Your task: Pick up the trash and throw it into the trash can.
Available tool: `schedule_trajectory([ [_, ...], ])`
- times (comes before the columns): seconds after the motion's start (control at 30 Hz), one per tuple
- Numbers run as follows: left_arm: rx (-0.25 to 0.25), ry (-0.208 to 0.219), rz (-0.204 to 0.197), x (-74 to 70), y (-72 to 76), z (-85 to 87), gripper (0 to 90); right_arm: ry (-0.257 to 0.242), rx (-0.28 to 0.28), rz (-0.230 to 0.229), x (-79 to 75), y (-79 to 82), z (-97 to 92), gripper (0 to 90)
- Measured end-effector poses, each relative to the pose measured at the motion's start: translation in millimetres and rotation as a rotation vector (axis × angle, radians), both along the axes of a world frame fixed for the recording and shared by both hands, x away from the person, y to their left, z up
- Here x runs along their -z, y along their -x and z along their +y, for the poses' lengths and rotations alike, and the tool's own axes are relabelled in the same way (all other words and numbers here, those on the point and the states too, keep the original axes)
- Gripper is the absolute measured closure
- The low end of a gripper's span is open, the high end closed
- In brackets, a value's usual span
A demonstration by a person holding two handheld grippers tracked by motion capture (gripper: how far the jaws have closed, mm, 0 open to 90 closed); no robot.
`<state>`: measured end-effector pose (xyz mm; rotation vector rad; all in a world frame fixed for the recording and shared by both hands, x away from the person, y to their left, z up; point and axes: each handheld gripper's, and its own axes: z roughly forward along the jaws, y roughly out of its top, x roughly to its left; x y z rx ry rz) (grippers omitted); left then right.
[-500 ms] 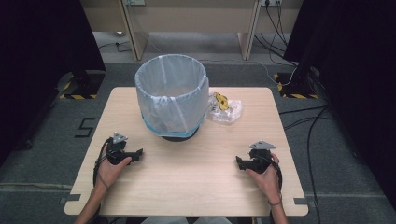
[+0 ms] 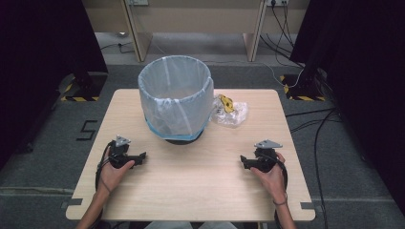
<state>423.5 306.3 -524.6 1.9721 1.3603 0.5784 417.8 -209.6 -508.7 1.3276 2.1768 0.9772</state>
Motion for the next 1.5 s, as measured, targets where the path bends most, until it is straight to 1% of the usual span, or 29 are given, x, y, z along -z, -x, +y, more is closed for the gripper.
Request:
schedule_trajectory([
  [0.03, 0.0, 0.0, -0.001, 0.0, 0.0, -0.1, 7.8, 0.0, -0.007, -0.005, -1.6, -2.9, 1.2, 17.5],
  [0.07, 0.0, 0.001, 0.0, 0.0, 0.0, 0.0, 7.8, -0.012, -0.008, -0.012, -4.4, -11.0, 4.8, 17.8],
  [0.13, 0.001, 0.001, 0.001, 0.0, 0.0, 0.1, 7.8, -0.013, -0.011, -0.024, -7.0, -18.8, 7.9, 18.7],
  [0.23, 0.001, 0.001, 0.001, 0.0, 0.0, 0.1, 7.7, -0.018, -0.022, -0.031, -12.7, -33.8, 15.7, 19.6],
  [0.27, 0.001, 0.001, 0.001, 0.0, 0.0, 0.1, 7.7, -0.016, -0.025, -0.035, -14.1, -37.3, 17.5, 20.3],
  [0.3, 0.001, 0.001, 0.001, 0.0, 0.0, 0.1, 7.7, -0.016, -0.025, -0.035, -14.1, -37.3, 17.5, 20.3],
  [0.33, 0.001, 0.0, 0.001, 0.0, 0.0, 0.1, 7.7, -0.019, -0.026, -0.042, -18.6, -47.0, 22.7, 22.3],
  [0.37, 0.001, 0.001, 0.001, 0.0, 0.0, 0.1, 7.7, -0.016, -0.029, -0.049, -19.6, -50.4, 23.8, 23.2],
  [0.43, 0.001, 0.0, 0.001, 0.0, 0.0, 0.1, 7.7, -0.024, -0.024, -0.049, -21.6, -58.7, 27.2, 24.7],
  [0.47, 0.001, 0.0, 0.001, 0.0, 0.0, 0.1, 7.7, -0.024, -0.024, -0.049, -21.6, -58.7, 27.2, 24.7],
  [0.5, 0.001, 0.001, 0.001, 0.0, 0.0, 0.1, 7.7, -0.023, -0.026, -0.051, -21.8, -63.4, 28.1, 25.0],
  [0.53, 0.001, 0.001, 0.0, 0.0, 0.0, 0.0, 7.7, -0.024, -0.024, -0.044, -21.5, -72.1, 30.3, 27.4],
  [0.63, 0.001, 0.001, 0.001, 0.0, 0.0, 0.1, 7.7, -0.02, -0.016, -0.044, -20.7, -82.1, 33.0, 29.1],
  [0.67, 0.001, 0.001, 0.001, 0.0, 0.0, 0.1, 7.7, -0.02, -0.016, -0.044, -20.7, -82.1, 33.0, 29.1],
  [0.7, 0.001, 0.001, 0.001, 0.0, 0.0, 0.1, 7.7, -0.024, -0.008, -0.048, -20.1, -88.2, 34.8, 29.4],
  [0.8, 0.001, 0.001, 0.001, 0.0, 0.0, 0.0, 7.7, -0.025, 0.004, -0.047, -19.6, -97.0, 36.9, 29.4],
  [0.83, 0.001, 0.001, 0.001, 0.0, 0.0, 0.0, 7.7, -0.025, 0.004, -0.047, -19.6, -97.0, 36.9, 29.4],
  [0.87, 0.001, 0.0, 0.0, 0.0, 0.0, 0.0, 7.8, -0.022, 0.014, -0.046, -19.5, -104.3, 38.6, 29.6],
  [0.93, 0.001, 0.0, 0.0, 0.0, 0.1, 0.0, 7.8, -0.022, 0.011, -0.045, -20.2, -110.1, 39.8, 32.0],
  [1.0, 0.001, 0.0, 0.0, 0.0, 0.0, 0.0, 7.8, -0.04, 0.014, -0.041, -21.8, -116.3, 41.4, 33.0],
  [1.07, 0.001, 0.0, 0.0, 0.0, 0.0, 0.0, 7.8, -0.033, 0.023, -0.047, -23.9, -122.9, 43.2, 33.6],
  [1.17, 0.001, 0.0, 0.0, 0.0, 0.1, 0.0, 7.8, -0.047, 0.029, -0.043, -26.3, -129.8, 45.3, 35.1],
  [1.3, 0.001, -0.001, -0.001, 0.0, 0.2, -0.2, 8.0, -0.043, 0.034, -0.037, -25.6, -135.9, 47.8, 35.9],
  [1.33, 0.001, -0.001, 0.0, 0.0, 0.2, -0.1, 8.0, -0.053, 0.034, -0.022, -23.1, -140.4, 50.1, 37.6],
  [1.37, 0.001, -0.001, 0.0, 0.0, 0.2, -0.1, 8.0, -0.056, 0.036, -0.018, -22.0, -141.4, 50.7, 38.8],
  [1.43, 0.001, -0.001, -0.001, 0.0, 0.2, -0.1, 8.0, -0.05, 0.027, -0.007, -18.6, -142.9, 51.9, 46.0],
  [1.5, 0.001, -0.001, -0.001, 0.0, 0.3, -0.1, 8.0, -0.032, 0.014, 0.006, -14.2, -143.6, 51.7, 53.2],
])
